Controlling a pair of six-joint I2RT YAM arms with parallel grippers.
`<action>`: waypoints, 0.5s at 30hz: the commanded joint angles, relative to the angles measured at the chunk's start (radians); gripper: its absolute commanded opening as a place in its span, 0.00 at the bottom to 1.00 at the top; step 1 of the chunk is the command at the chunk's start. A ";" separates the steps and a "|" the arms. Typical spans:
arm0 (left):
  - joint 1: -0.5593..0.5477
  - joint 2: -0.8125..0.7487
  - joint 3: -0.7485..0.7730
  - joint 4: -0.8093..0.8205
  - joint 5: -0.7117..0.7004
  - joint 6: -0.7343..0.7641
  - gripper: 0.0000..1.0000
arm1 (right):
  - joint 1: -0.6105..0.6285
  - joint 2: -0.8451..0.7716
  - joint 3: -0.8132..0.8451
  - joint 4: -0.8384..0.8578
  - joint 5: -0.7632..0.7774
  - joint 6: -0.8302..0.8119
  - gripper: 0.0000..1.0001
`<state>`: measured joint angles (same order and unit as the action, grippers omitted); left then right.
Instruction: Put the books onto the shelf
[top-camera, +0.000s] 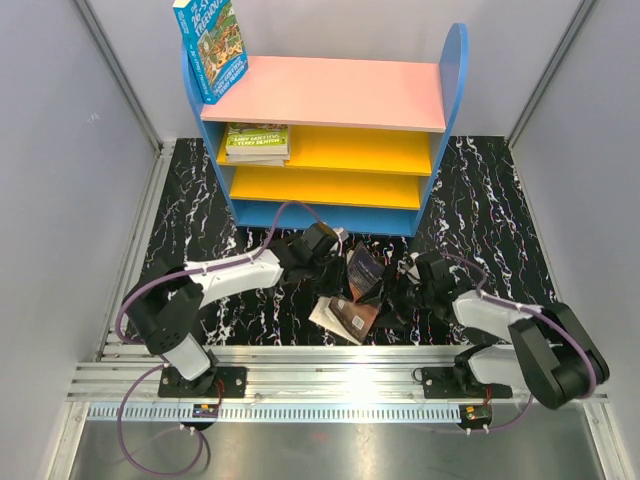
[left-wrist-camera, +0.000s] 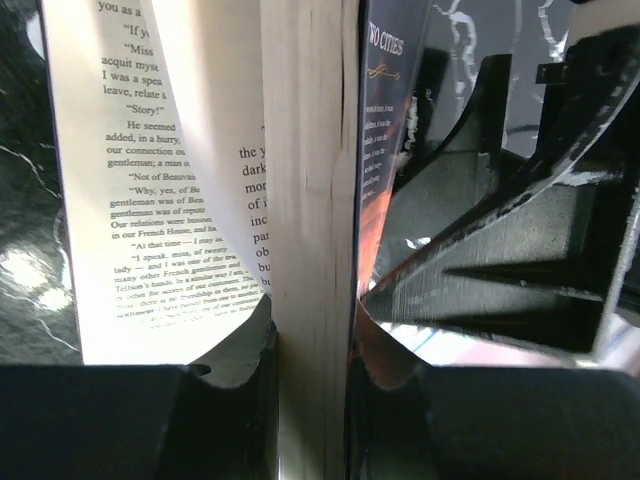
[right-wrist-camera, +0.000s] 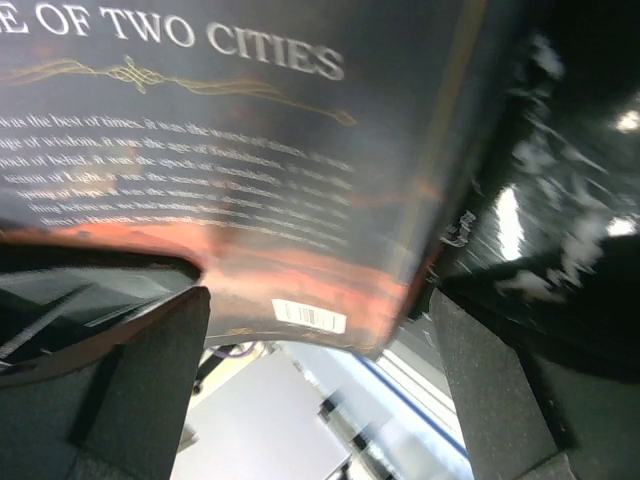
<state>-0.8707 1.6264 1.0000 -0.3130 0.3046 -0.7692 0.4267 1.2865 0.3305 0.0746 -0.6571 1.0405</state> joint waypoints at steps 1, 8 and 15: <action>0.041 -0.106 0.011 0.113 0.114 -0.077 0.00 | -0.015 -0.122 -0.039 -0.143 0.166 -0.073 1.00; 0.159 -0.200 -0.006 0.181 0.197 -0.153 0.00 | -0.032 -0.387 -0.018 -0.291 0.192 -0.042 1.00; 0.171 -0.211 -0.035 0.285 0.260 -0.238 0.00 | -0.043 -0.447 -0.064 -0.014 0.096 0.205 1.00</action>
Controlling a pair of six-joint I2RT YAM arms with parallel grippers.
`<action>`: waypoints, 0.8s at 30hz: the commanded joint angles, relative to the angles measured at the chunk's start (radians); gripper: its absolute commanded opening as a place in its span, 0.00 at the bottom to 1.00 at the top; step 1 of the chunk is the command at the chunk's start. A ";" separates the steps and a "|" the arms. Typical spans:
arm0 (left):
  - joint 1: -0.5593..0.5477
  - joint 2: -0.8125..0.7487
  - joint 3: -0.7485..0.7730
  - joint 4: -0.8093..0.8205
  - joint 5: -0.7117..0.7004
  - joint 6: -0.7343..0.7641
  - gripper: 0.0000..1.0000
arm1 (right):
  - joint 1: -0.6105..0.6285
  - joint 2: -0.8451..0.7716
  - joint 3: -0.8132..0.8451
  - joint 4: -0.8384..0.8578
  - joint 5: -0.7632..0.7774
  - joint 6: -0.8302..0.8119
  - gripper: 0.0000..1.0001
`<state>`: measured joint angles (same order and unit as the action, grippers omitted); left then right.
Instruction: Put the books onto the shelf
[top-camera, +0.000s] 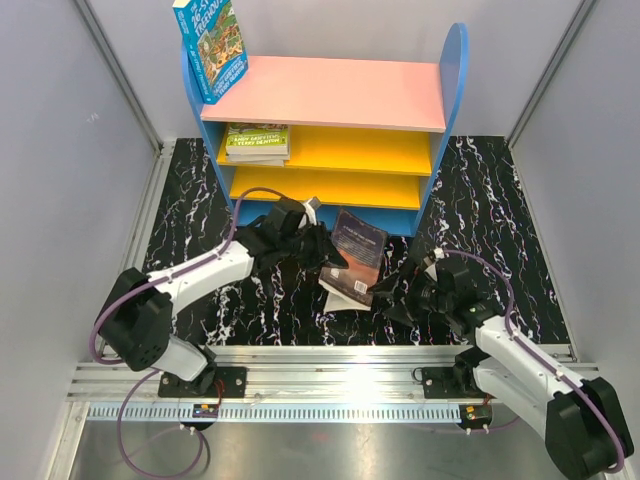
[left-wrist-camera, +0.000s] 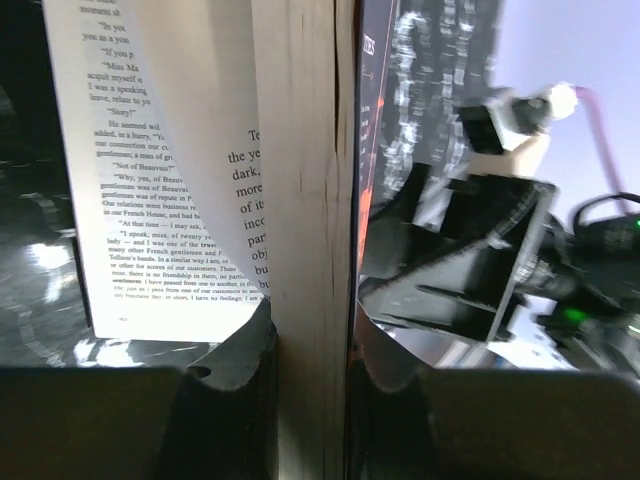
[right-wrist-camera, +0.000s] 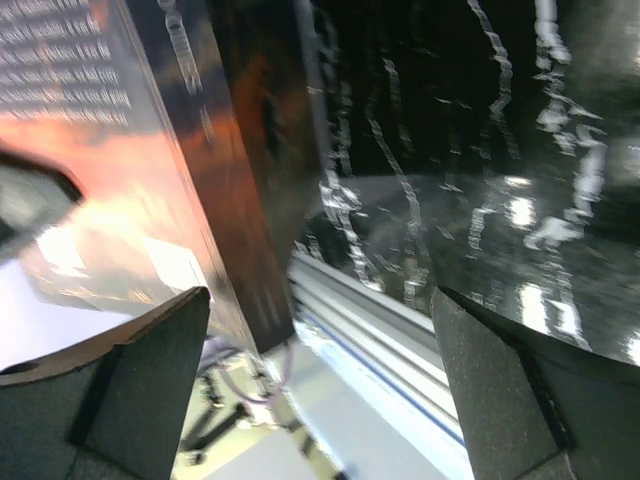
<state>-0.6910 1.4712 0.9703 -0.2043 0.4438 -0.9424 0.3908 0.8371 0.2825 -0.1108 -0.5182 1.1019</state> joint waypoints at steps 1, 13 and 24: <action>-0.008 -0.057 -0.015 0.196 0.124 -0.073 0.00 | -0.007 0.011 -0.016 0.207 -0.048 0.166 1.00; -0.053 -0.045 -0.113 0.506 0.202 -0.230 0.00 | -0.007 0.163 0.050 0.413 -0.097 0.243 1.00; -0.117 -0.020 0.227 -0.236 0.003 0.126 0.38 | -0.007 0.033 0.167 0.125 -0.100 0.110 0.00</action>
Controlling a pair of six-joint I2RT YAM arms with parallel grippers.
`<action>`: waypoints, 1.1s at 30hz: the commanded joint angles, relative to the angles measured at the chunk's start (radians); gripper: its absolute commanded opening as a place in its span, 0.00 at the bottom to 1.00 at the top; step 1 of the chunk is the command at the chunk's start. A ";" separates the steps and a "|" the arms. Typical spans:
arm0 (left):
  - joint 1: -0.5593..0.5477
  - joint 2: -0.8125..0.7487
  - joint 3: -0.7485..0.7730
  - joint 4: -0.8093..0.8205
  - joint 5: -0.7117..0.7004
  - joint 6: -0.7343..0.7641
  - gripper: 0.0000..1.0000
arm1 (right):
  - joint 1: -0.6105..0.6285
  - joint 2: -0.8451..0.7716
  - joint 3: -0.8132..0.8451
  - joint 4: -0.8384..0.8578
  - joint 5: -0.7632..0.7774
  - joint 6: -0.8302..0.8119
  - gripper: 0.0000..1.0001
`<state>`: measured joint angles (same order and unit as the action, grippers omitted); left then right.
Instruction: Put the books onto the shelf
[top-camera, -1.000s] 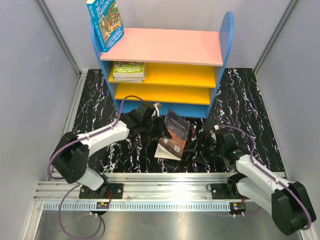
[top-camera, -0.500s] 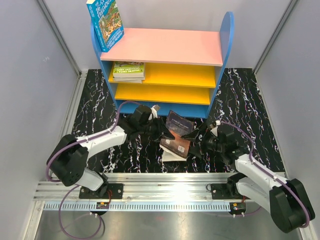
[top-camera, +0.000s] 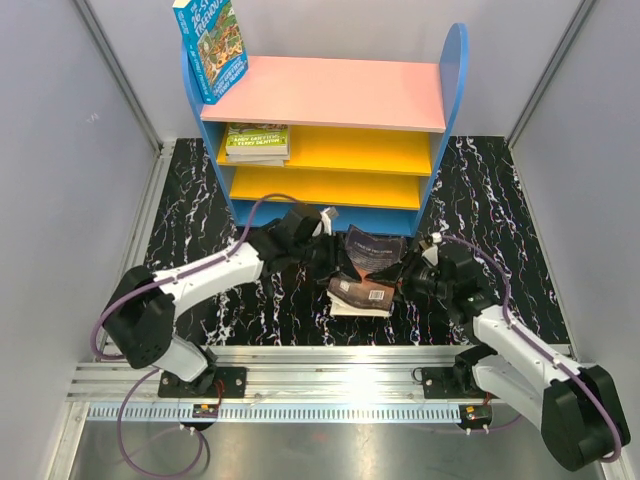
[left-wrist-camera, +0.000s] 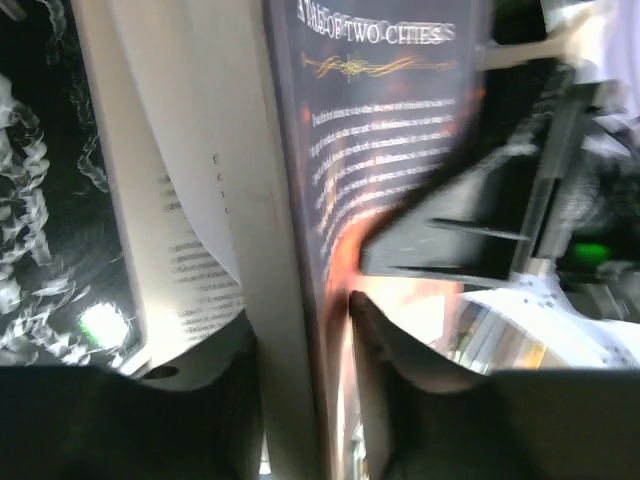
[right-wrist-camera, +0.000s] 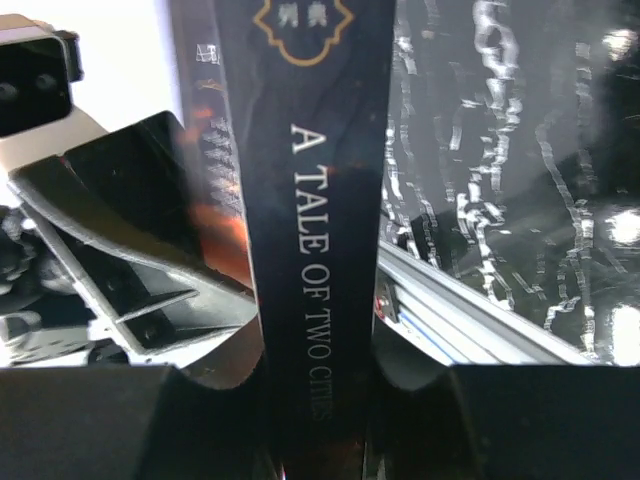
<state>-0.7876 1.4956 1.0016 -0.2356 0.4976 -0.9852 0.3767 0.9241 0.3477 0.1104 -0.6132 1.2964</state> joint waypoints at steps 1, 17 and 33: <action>-0.021 -0.046 0.236 -0.291 -0.167 0.201 0.50 | 0.007 -0.067 0.138 -0.142 -0.003 -0.100 0.00; -0.293 -0.017 0.856 -0.948 -0.904 0.313 0.99 | 0.007 -0.005 0.499 -0.639 0.069 -0.342 0.00; -0.621 0.457 1.321 -0.999 -1.021 0.421 0.99 | 0.007 0.182 0.823 -0.980 0.092 -0.387 0.00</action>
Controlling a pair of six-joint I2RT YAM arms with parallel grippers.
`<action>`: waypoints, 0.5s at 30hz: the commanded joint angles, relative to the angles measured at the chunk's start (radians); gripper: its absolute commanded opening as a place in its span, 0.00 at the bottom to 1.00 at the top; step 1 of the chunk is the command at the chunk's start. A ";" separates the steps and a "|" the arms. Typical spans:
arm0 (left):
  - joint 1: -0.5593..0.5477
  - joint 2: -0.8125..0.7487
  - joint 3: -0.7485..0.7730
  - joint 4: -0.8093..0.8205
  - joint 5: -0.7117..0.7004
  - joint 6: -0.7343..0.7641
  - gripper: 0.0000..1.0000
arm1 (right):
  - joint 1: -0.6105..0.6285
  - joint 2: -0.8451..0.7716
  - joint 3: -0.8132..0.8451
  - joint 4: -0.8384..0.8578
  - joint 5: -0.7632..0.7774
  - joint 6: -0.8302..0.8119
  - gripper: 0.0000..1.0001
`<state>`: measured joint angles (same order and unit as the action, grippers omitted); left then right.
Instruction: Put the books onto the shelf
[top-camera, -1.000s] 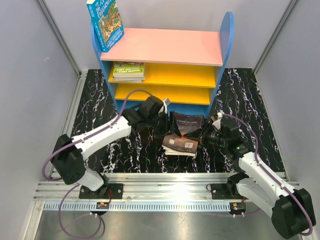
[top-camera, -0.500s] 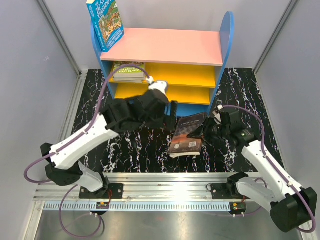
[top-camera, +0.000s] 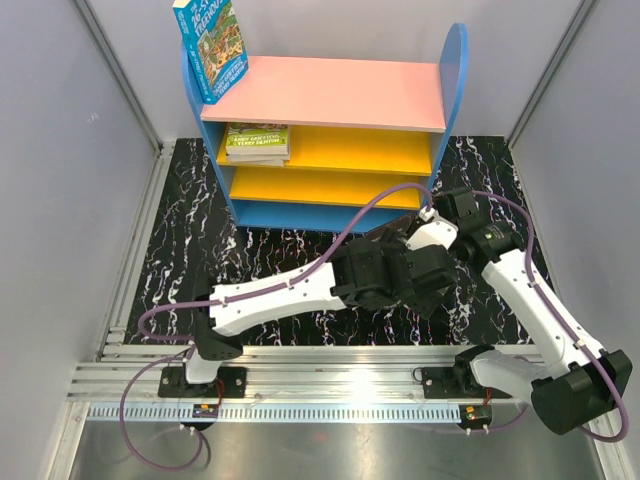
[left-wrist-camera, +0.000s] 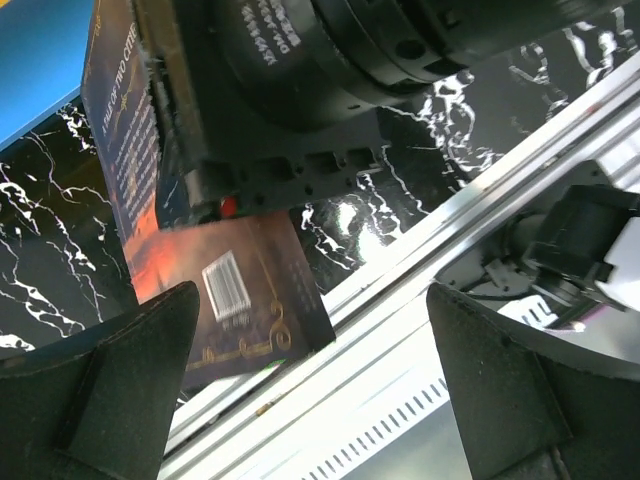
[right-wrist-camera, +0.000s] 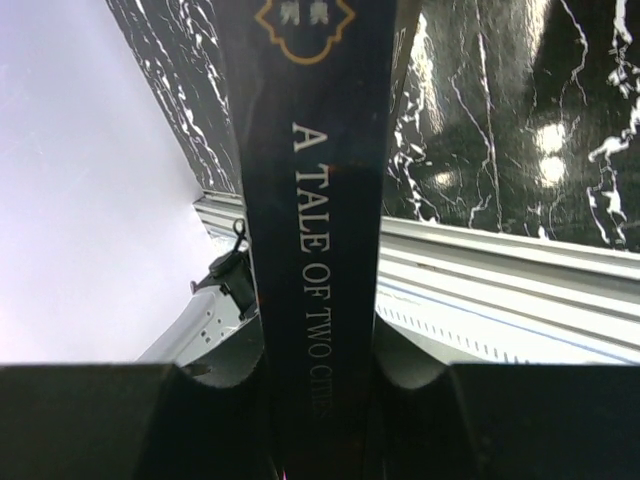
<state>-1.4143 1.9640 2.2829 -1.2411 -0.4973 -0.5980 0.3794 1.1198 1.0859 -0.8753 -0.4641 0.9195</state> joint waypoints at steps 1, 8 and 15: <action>0.005 -0.005 0.021 0.008 -0.023 0.035 0.99 | 0.004 -0.014 0.095 -0.007 -0.061 -0.008 0.00; 0.006 0.041 -0.017 -0.057 -0.083 0.027 0.87 | 0.004 -0.034 0.135 -0.050 -0.157 0.024 0.00; 0.005 0.084 -0.025 -0.083 -0.107 0.056 0.07 | 0.004 -0.064 0.146 -0.074 -0.242 0.071 0.00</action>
<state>-1.4212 2.0075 2.2700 -1.2968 -0.5953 -0.5636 0.3717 1.1179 1.1469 -1.0016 -0.4953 0.9855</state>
